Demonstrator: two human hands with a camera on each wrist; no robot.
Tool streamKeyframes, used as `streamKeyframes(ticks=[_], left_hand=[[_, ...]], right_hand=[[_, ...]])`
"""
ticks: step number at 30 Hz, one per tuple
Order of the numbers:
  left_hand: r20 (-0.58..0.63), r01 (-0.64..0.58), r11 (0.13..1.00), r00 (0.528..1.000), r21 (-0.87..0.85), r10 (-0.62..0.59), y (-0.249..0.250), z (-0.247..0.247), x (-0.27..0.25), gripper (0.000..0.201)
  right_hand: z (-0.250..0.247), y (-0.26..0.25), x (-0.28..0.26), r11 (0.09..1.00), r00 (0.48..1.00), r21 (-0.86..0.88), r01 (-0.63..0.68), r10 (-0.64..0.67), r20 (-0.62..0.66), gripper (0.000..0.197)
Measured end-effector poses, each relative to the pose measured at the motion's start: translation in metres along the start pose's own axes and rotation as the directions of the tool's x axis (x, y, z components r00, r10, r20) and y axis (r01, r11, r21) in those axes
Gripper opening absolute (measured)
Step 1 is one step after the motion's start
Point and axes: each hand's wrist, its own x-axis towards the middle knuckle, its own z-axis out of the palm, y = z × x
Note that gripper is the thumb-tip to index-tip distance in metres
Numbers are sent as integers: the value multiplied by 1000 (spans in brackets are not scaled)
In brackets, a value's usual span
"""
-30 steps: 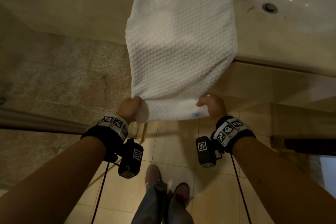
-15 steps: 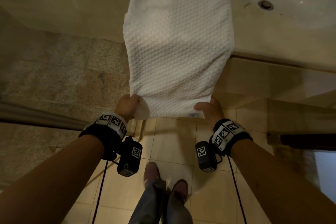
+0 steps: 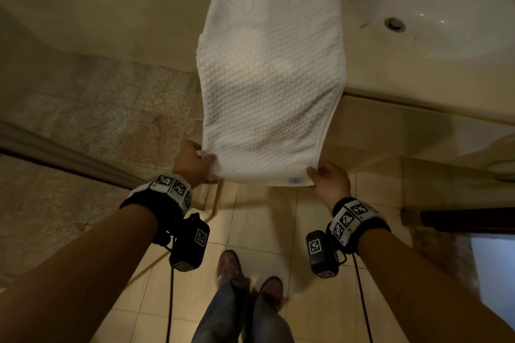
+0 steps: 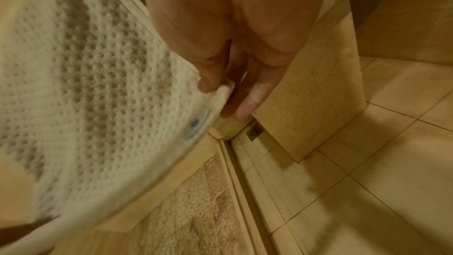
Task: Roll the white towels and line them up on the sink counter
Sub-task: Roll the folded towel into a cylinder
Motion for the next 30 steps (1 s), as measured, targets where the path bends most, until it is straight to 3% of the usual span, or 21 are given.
streamKeyframes(ticks=[3,7,10,14,18,22,25,28,30], left_hand=[[-31,-19,999,999,-40,18,0,-4,-10,39],[25,-90,991,995,-95,93,0,-17,-22,31],[113,-71,981,989,-183,93,4,-23,-38,24],[217,34,971,976,-238,19,8,-30,-56,27],[258,104,962,965,-251,-37,9,-36,-62,32],[275,29,977,961,-212,31,11,-39,-63,41],[257,-5,977,964,-214,61,10,-42,-62,33],[258,-17,966,962,-259,87,11,-45,-61,7],[256,20,959,965,-282,56,13,-45,-60,10]], right_hand=[[-6,-5,-12,994,1000,111,5,-4,-17,16],[-21,-15,-30,993,987,33,113,-116,112,17],[-33,-22,-41,997,977,48,52,-61,207,31],[-43,-32,-57,1000,950,30,-10,0,313,28],[-49,-42,-73,999,953,51,10,-25,302,37],[-52,-45,-73,994,961,108,9,-38,273,31],[-54,-50,-68,990,965,139,-31,-7,263,31],[-57,-55,-63,972,962,208,-108,50,270,36],[-58,-59,-62,948,949,262,-180,97,299,39]])
